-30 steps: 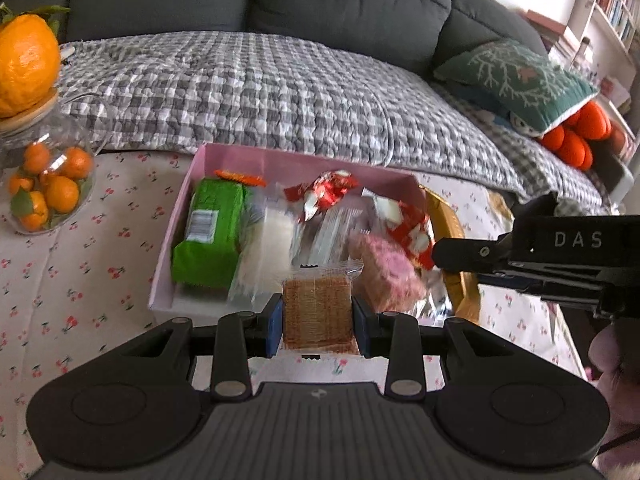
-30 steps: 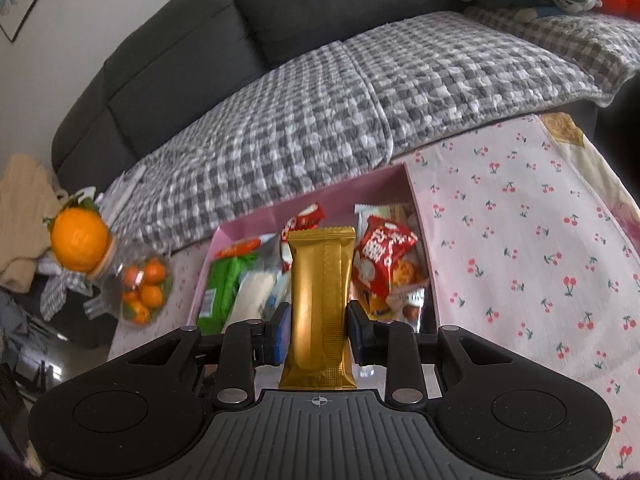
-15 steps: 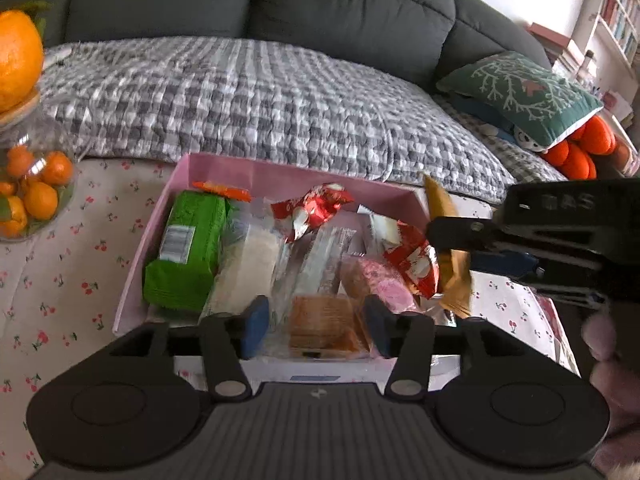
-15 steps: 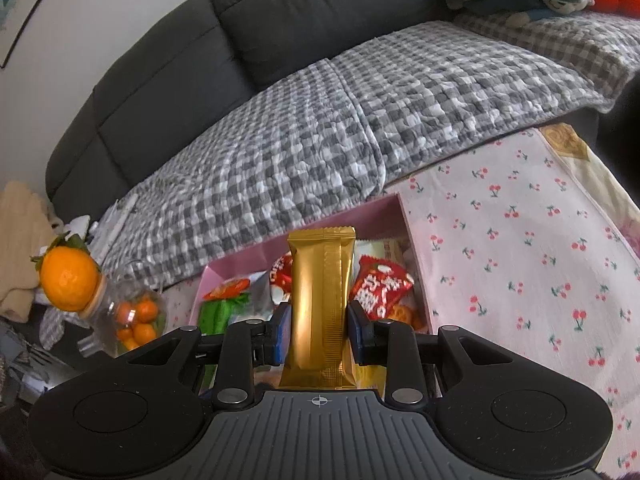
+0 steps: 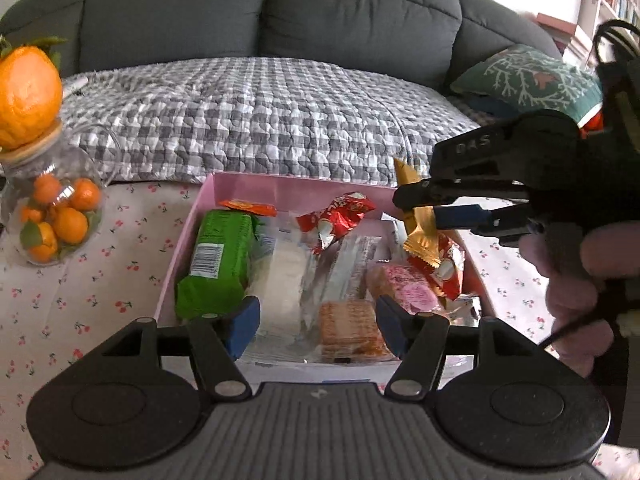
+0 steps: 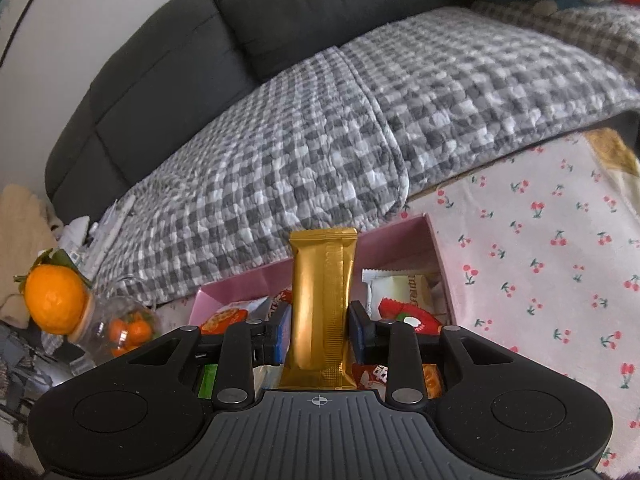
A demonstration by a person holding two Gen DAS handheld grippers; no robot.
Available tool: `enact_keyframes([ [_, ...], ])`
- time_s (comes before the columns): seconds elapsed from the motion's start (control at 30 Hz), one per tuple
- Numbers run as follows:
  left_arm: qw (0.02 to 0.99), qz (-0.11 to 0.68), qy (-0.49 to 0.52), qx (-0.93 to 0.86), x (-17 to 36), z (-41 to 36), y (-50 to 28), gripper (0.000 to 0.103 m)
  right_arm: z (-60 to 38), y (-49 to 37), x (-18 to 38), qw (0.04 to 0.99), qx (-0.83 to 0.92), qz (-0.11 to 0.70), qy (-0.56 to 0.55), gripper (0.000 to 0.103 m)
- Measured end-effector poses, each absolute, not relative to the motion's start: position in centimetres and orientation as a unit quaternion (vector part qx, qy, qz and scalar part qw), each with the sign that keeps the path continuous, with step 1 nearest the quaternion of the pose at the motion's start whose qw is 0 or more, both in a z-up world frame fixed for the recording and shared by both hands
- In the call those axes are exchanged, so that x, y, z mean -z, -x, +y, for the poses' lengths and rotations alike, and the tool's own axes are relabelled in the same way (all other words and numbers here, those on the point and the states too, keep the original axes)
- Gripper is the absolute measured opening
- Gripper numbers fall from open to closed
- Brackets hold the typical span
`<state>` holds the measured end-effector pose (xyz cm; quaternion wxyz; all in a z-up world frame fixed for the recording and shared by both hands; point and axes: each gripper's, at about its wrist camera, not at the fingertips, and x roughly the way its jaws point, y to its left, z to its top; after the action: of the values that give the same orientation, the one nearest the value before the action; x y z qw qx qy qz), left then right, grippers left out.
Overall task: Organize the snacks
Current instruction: 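Lower the wafer biscuit and gold bar into the box, opening both tools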
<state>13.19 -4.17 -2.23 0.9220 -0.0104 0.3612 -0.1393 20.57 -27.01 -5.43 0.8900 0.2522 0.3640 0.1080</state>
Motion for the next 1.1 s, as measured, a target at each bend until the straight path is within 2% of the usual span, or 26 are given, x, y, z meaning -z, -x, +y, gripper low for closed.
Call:
enact_keyframes([
  [0.1, 0.922, 0.361, 0.005, 0.138, 2.3, -4.2, -13.2, 0.063, -27.1, -21.0, 6.0, 0.882, -0.107, 0.377, -0.261, 0.034],
  [0.17, 0.922, 0.363, 0.004, 0.136, 2.4, -4.1, -13.2, 0.064, -27.3, -20.9, 6.1, 0.881, -0.104, 0.376, -0.268, 0.045],
  [0.33, 0.921, 0.365, 0.003, 0.135, 2.4, -4.0, -13.1, 0.067, -27.6, -20.0, 5.2, 0.886, -0.104, 0.366, -0.267, 0.053],
  [0.47, 0.922, 0.362, 0.001, 0.135, 2.2, -3.9, -12.9, 0.072, -27.5, -19.0, 4.3, 0.889, -0.101, 0.360, -0.263, 0.064],
  [0.57, 0.924, 0.360, 0.001, 0.131, 1.7, -3.9, -12.5, 0.078, -27.5, -18.0, 3.4, 0.893, -0.099, 0.356, -0.257, 0.075],
  [0.73, 0.928, 0.353, 0.007, 0.118, 0.8, -3.4, -11.5, 0.095, -27.9, -15.6, 2.4, 0.897, -0.087, 0.352, -0.253, 0.089],
  [0.9, 0.927, 0.357, 0.002, 0.113, 0.2, -2.8, -10.4, 0.102, -28.3, -12.5, 1.9, 0.899, -0.074, 0.357, -0.242, 0.089],
  [1.1, 0.927, 0.363, -0.022, 0.094, -0.5, -1.5, -9.3, 0.102, -28.1, -8.5, 1.1, 0.917, -0.061, 0.334, -0.209, 0.097],
])
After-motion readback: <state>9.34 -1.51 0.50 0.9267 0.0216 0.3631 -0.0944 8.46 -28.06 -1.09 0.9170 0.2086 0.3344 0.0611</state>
